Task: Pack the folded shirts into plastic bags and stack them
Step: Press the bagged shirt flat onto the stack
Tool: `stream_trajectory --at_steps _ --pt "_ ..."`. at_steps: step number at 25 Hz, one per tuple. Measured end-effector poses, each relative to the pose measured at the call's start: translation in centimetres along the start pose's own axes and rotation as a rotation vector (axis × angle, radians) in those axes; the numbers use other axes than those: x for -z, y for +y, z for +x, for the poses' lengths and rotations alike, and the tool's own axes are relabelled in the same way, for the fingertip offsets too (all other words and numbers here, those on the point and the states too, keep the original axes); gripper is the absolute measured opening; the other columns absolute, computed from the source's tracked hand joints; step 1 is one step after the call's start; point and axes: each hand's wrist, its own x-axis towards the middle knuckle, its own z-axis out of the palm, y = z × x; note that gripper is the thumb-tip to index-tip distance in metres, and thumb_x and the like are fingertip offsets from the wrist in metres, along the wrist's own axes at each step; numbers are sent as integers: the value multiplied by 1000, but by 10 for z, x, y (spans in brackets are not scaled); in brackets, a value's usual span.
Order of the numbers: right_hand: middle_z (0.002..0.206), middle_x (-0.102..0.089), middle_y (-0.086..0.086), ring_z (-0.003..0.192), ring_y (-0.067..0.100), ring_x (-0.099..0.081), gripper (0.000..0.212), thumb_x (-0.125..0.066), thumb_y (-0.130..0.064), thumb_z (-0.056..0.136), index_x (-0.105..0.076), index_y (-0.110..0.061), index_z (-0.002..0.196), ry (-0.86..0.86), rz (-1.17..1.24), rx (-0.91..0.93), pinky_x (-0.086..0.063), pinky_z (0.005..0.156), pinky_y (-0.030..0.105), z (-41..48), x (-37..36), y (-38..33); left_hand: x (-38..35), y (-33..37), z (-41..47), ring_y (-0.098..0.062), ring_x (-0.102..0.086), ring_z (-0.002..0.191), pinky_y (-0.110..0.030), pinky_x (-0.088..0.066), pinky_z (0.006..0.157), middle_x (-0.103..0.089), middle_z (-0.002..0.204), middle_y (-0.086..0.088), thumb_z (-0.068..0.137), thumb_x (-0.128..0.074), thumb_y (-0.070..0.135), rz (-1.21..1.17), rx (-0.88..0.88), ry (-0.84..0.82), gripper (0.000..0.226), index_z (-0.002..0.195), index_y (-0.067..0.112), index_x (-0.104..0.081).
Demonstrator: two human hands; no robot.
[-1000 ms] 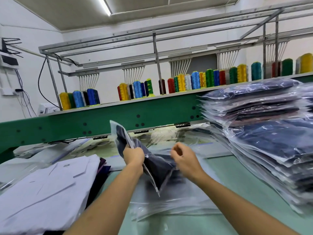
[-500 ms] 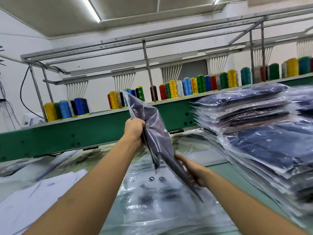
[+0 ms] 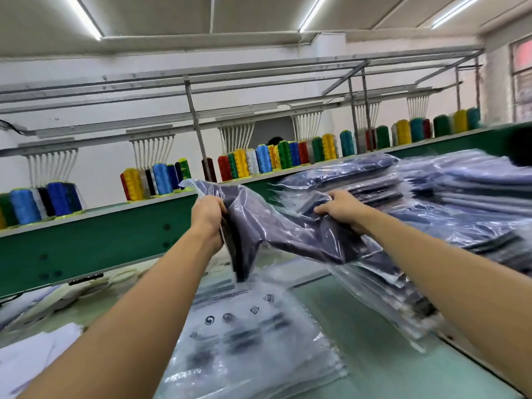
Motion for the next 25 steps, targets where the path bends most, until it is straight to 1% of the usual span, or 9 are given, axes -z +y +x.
stream_trajectory --at_steps 3,7,10,14,17,18,20,22,25 --pt "91 -65 12 88 28 -65 22 -75 -17 88 -58 -7 100 68 -223 27 -52 72 35 16 47 3 -29 -7 -6 -26 -55 73 -40 -48 70 -58 76 -12 64 -39 2 -23 -2 -74 22 74 11 -56" --pt "118 -64 15 110 34 -59 37 -73 -25 90 -55 -5 116 190 -550 -38 -48 98 44 36 110 45 -93 -41 -6 -26 -54 64 -36 -47 60 -51 78 -14 71 -39 4 -32 80 -183 25 92 13 -49" --pt "128 -62 18 117 35 -58 41 -66 -25 92 -51 -8 126 250 -729 -77 -48 100 45 50 153 75 -141 -72 -4 -27 -61 60 -36 -53 52 -57 87 -18 84 -37 -3 -51 126 -240 50 131 5 -48" --pt "138 -57 18 122 37 -57 52 -61 -29 95 -41 -15 141 327 -943 -173 -51 94 46 66 202 109 -187 -110 4 -34 -62 106 -47 -55 92 -57 125 -22 96 -35 3 203 139 -220 50 146 2 -28" --pt "137 -57 17 122 37 -57 51 -63 -33 95 -42 -14 138 317 -1001 -150 -50 97 49 86 226 134 -201 -125 11 -22 -54 80 -32 -46 62 -58 125 -20 97 -40 4 520 80 -304 77 160 11 5" --pt "138 -57 17 123 36 -56 51 -64 -34 95 -43 -15 137 314 -1013 -151 -49 98 50 93 231 143 -203 -130 13 -24 -55 85 -33 -47 64 -57 125 -21 95 -46 7 753 -20 -311 83 160 14 6" --pt "145 -48 18 131 37 -47 55 -61 -41 95 -41 -21 142 316 -1101 -193 -42 105 51 101 233 157 -207 -136 14 -35 -48 119 -41 -48 89 -47 136 -22 89 -58 16 1265 -297 -235 77 154 16 -17" --pt "152 -33 19 139 39 -33 58 -53 -45 96 -35 -31 148 291 -1226 -180 -32 110 52 109 227 171 -222 -141 15 -40 -31 138 -48 -32 113 -37 148 -20 89 -59 27 1470 -445 -253 58 143 18 -38" --pt "155 -38 11 140 35 -36 50 -41 -54 98 -38 -46 148 139 -1224 -35 -31 112 49 120 212 190 -249 -153 22 -42 -17 151 -60 -5 122 -26 164 -13 99 -38 59 1442 -256 -567 66 158 30 -26"
